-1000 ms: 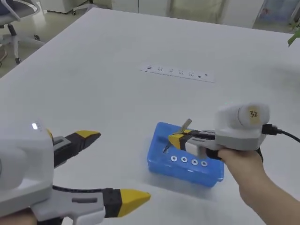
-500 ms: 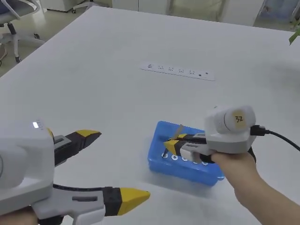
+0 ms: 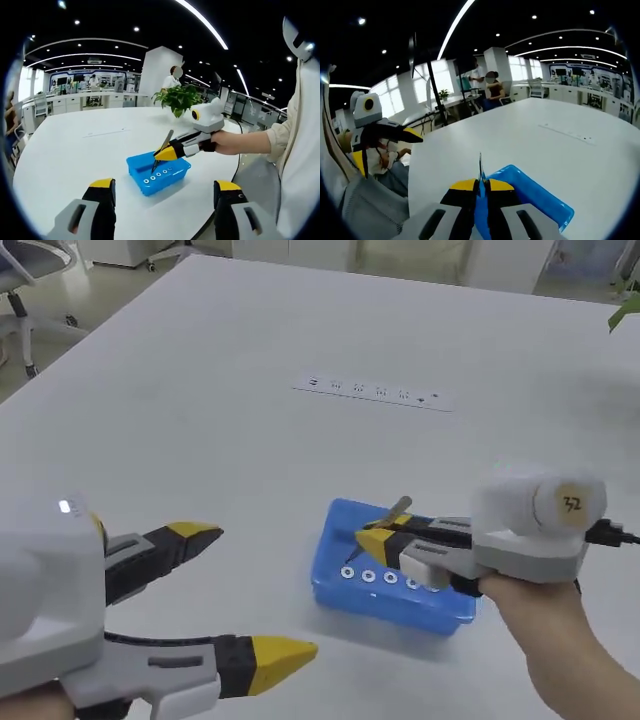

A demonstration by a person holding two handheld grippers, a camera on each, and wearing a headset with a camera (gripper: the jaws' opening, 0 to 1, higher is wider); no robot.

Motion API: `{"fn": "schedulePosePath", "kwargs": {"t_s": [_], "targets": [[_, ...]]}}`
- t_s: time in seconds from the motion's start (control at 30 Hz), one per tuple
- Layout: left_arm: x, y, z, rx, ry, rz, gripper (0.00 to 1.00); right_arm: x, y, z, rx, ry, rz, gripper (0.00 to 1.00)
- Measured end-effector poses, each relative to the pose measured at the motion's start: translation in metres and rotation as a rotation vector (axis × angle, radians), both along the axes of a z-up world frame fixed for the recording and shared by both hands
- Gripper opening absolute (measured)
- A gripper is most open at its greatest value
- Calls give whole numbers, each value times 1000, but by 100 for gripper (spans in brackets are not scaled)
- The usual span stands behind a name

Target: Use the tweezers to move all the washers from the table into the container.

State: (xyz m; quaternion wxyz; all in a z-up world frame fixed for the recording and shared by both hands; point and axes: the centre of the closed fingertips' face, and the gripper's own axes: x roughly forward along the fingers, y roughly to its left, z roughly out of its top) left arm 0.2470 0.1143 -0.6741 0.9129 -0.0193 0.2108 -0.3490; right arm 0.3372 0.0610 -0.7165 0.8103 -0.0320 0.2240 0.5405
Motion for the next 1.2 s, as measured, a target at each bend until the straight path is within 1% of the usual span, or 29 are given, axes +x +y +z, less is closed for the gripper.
{"fn": "schedulePosePath", "kwargs": {"t_s": [0.07,0.13,0.17,0.23,0.27,0.33,0.47,0.57,0.67,0.7,0.73,0.8,0.83,0.87,0.9,0.93,1.0,1.1,1.2], "targets": [[1,-6,1,4,-3,-23,76,-8,-5,6,-3,-27,16,3],[1,-12,2,7,-4,-49,72,-17,-10,8,-16,-45,36,3],[1,-16,3,6,-6,-66,70,-24,-13,7,-26,-52,54,3],[1,-22,4,3,-8,-91,66,-37,-19,3,-72,-77,100,3],[0,-26,4,0,-7,-114,63,-42,-20,1,-83,-82,115,3],[0,-32,4,1,-7,-140,58,-51,-23,-2,-94,-81,129,3],[-4,-49,3,5,-4,-206,48,-73,-30,-12,-130,-69,184,3],[-11,-67,-1,8,-1,-287,37,-87,-34,-22,-176,-64,229,3],[-18,-85,-9,46,12,-370,32,-100,-36,-29,-213,-65,273,3],[-19,-89,-10,52,10,-386,31,-103,-36,-30,-230,-71,288,3],[-20,-94,-10,56,7,-408,30,-107,-37,-33,-258,-89,319,3],[-22,-103,-9,59,4,-449,26,-114,-38,-37,-303,-108,363,3],[-23,-106,-9,61,1,-465,23,-115,-39,-38,-312,-115,372,3],[-24,-108,-9,63,0,-479,21,-117,-39,-40,-338,-131,392,3],[-25,-111,-10,65,3,-498,19,-118,-40,-42,-356,-140,407,3],[-29,-114,-11,72,8,-535,15,-119,-42,-45,-387,-158,432,3],[-31,-117,-14,84,13,-571,9,-122,-44,-49,-427,-176,471,3],[-33,-118,-18,116,13,-610,4,-123,-45,-52,-457,-183,492,3],[-34,-121,-23,151,12,-641,4,-124,-45,-52,-465,-191,501,3]]}}
